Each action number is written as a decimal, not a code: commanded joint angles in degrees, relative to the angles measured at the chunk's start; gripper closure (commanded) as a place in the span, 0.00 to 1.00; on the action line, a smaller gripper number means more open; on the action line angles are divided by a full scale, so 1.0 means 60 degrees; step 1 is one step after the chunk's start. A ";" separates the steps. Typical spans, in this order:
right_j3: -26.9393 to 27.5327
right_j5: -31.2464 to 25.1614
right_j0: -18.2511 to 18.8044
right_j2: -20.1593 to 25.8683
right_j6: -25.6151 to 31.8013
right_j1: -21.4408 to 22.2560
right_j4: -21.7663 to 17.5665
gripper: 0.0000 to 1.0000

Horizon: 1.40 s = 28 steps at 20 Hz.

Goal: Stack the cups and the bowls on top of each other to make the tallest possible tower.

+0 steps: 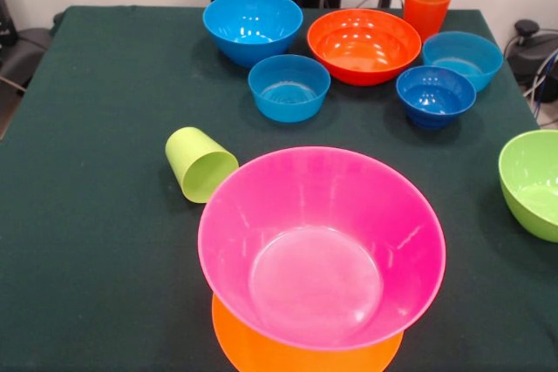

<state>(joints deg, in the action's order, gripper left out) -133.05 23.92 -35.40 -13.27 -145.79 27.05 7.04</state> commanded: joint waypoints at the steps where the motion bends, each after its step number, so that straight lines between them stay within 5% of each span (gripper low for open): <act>1: 0.1124 0.0270 -0.0040 0.0555 -0.0402 -0.0350 -0.0376 0.00; 9: 0.0947 0.0199 -0.0087 0.0619 -0.0546 -0.0110 -0.0463 0.00; 18: 0.0016 -0.0653 0.0074 0.0959 -0.0731 0.1400 -0.0820 0.00; 28: 0.0019 -0.1142 0.0422 0.0923 -0.0504 0.1788 -0.1208 0.00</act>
<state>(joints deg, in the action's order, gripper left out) -133.16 23.86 -34.65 -13.24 -145.79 37.02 2.47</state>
